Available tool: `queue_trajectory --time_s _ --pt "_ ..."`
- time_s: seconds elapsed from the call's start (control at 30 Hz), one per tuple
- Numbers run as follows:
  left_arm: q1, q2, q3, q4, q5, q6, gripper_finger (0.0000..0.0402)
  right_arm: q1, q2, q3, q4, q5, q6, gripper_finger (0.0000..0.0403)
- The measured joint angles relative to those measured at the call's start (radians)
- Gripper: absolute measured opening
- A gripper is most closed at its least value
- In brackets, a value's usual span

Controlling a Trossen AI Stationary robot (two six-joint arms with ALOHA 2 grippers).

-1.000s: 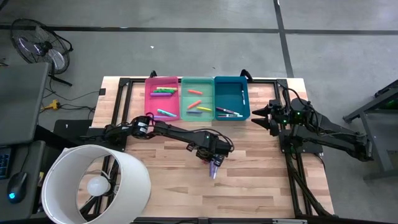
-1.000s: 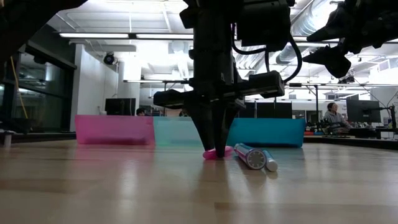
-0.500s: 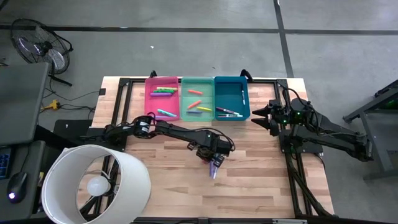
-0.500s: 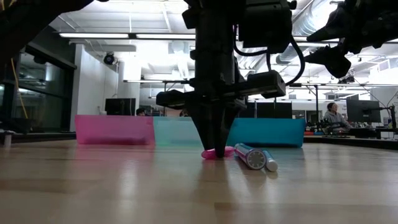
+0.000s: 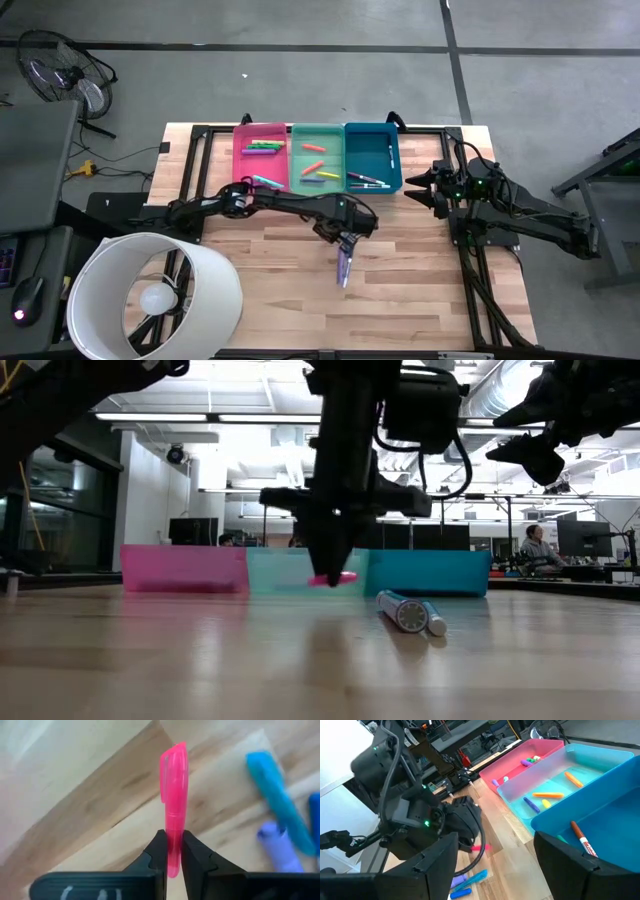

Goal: Pick & Place Markers
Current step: Put the pink pen into the green bin

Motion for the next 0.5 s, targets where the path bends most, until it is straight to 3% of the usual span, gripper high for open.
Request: queue_trajectory --time_s 0.5 --pt "0.094 -0.126 0.065 -0.171 -0.181 0.121 0.0025 0.0 0.0 0.0 0.0 0.0 0.0 0.025"
